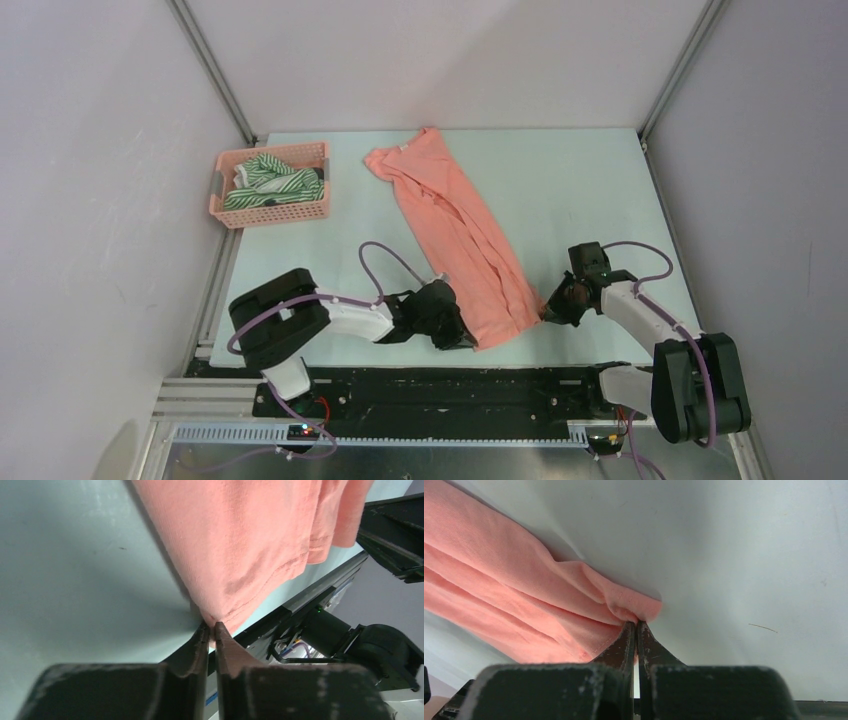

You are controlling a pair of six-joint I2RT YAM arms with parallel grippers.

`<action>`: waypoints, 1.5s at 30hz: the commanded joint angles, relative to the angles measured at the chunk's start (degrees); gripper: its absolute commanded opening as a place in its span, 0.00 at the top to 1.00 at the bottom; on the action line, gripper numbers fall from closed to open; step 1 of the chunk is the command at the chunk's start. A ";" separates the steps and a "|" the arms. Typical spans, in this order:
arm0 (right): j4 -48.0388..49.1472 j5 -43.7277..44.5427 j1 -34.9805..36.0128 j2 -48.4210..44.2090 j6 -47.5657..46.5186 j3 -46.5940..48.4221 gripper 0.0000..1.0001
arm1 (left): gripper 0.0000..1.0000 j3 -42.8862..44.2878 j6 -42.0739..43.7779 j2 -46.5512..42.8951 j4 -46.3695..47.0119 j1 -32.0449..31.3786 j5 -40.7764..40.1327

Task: Fold and stack the mixed laundry pile
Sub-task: Fold the T-shirt at the center of the board.

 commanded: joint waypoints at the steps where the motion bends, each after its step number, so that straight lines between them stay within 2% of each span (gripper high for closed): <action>1: 1.23 0.05 0.91 -1.33 0.40 -0.82 1.00 | 0.97 0.73 0.27 -0.31 -1.47 -0.63 -1.52; 3: 0.40 -0.84 1.29 -2.20 0.15 -0.82 1.00 | 1.00 0.15 1.33 -3.12 -4.04 -0.41 -3.92; 8: -3.07 -2.72 2.50 -5.47 0.66 -0.82 1.00 | 1.00 1.94 6.58 -14.78 -21.05 -0.42 -13.36; 10: -4.70 -2.95 3.81 -7.05 1.72 -0.82 1.00 | 1.00 1.14 7.18 -18.75 -23.55 -0.43 -14.48; 15: -6.98 -1.63 9.81 -12.04 8.66 -2.11 1.00 | 1.00 -1.65 8.54 -24.82 -28.82 -0.47 -14.53; 21: -7.89 1.89 21.59 -16.55 20.09 -5.17 1.00 | 1.00 -2.47 14.17 -33.44 -41.71 -0.34 -16.53; 24: -8.99 5.42 26.30 -18.01 25.48 -5.67 0.98 | 1.00 -6.02 14.62 -35.75 -42.88 -0.37 -14.15; 28: -10.05 8.10 30.25 -18.80 28.04 -5.93 0.93 | 1.00 -10.06 13.54 -37.51 -42.95 -0.57 -11.28; 29: -9.71 8.21 30.49 -19.03 27.66 -5.63 0.91 | 0.93 -10.10 13.72 -38.60 -43.04 -0.53 -11.71; 30: -9.38 8.29 30.51 -19.52 26.07 -4.90 0.85 | 0.86 -9.43 14.82 -39.36 -43.17 -0.52 -12.13; 31: -9.25 9.18 30.53 -19.78 24.83 -4.31 0.80 | 0.73 -8.86 15.55 -40.84 -44.02 -0.10 -13.55; 32: -8.54 10.09 30.47 -20.18 21.43 -2.86 0.72 | 0.66 -7.20 17.19 -41.44 -44.45 0.35 -14.24; 33: -8.00 10.30 30.33 -20.34 19.04 -2.06 0.69 | 0.58 -6.21 19.32 -42.27 -45.24 2.36 -15.02; 36: -2.06 9.86 28.39 -19.84 6.75 1.47 0.57 | 0.53 -1.50 24.56 -41.78 -45.62 9.82 -14.80; 41: 6.92 4.91 21.08 -10.73 -6.22 6.82 0.54 | 0.44 8.87 35.46 -33.15 -44.96 26.06 -16.87; 42: 8.57 2.94 18.90 -9.10 -8.35 8.93 0.54 | 0.43 12.24 36.46 -29.25 -44.20 29.97 -17.52; 45: 9.10 0.34 15.81 -2.42 -11.87 14.25 0.55 | 0.43 19.85 38.99 -20.81 -40.77 36.42 -16.65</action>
